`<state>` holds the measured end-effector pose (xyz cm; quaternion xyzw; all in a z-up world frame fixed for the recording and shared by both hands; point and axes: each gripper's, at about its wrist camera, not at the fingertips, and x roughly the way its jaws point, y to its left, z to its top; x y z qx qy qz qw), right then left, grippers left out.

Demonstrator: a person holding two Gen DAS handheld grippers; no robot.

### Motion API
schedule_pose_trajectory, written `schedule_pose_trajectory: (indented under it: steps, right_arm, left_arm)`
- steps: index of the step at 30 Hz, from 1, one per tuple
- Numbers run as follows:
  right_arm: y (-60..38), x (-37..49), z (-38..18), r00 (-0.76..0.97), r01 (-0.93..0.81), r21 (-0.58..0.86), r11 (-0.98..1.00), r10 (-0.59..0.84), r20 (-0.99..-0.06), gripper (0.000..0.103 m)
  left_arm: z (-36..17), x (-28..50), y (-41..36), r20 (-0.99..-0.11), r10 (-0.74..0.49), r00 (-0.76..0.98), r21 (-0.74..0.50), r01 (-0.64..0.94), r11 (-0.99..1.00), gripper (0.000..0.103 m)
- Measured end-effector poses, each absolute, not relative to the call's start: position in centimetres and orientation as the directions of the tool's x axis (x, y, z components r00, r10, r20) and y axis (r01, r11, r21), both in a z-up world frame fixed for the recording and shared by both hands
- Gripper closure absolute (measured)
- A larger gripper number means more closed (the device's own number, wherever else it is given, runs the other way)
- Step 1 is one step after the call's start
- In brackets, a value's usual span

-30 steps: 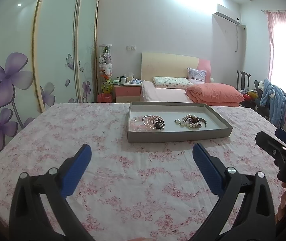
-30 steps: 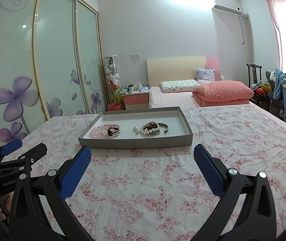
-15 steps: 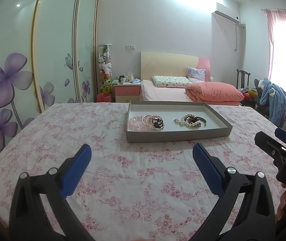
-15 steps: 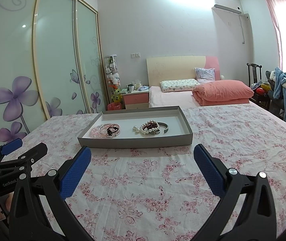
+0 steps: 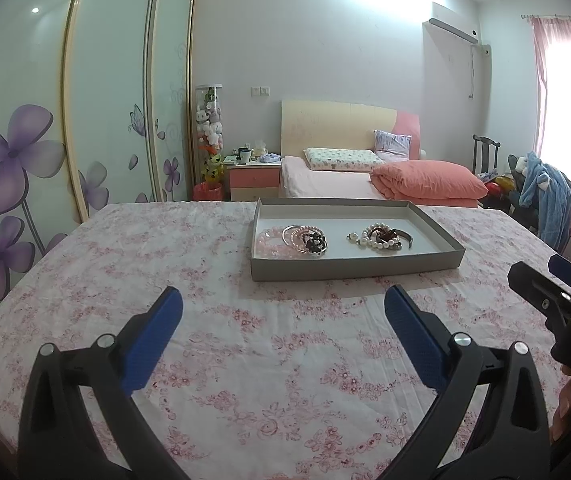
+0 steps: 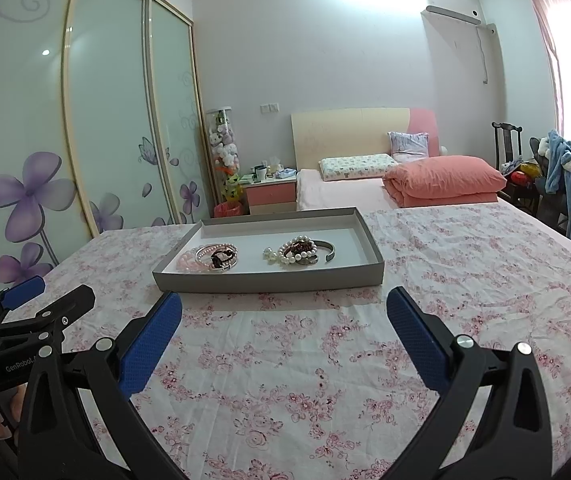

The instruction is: Organize jewelry

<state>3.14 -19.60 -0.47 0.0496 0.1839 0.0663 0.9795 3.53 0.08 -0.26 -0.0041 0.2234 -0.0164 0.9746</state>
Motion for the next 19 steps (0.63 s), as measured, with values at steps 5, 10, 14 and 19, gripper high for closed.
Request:
schedule_pose_trajectory:
  steps: [5, 10, 14, 19]
  right_arm:
    - [-19.5, 3.52, -0.49, 0.921, -0.109, 0.127, 0.986, 0.148, -0.359, 0.002]
    - [-19.43, 3.52, -0.33, 0.92, -0.109, 0.129, 0.986, 0.149, -0.362, 0.002]
    - [-19.45, 3.56, -0.31, 0.92, -0.109, 0.129, 0.986, 0.149, -0.363, 0.002]
    - [-19.41, 3.5, -0.24, 0.92, -0.108, 0.13, 0.986, 0.149, -0.364, 0.002]
  left_arm:
    - [-0.28, 3.45, 0.08, -0.431, -0.027, 0.902, -0.009, 0.026, 1.0, 0.004]
    - [-0.33, 3.49, -0.12, -0.426, -0.025, 0.904, 0.003, 0.03, 1.0, 0.004]
    - [-0.33, 3.53, -0.04, -0.433, -0.034, 0.901, -0.008, 0.034, 0.999, 0.004]
    - [-0.26, 3.5, 0.05, -0.437, -0.037, 0.899, -0.012, 0.035, 0.999, 0.004]
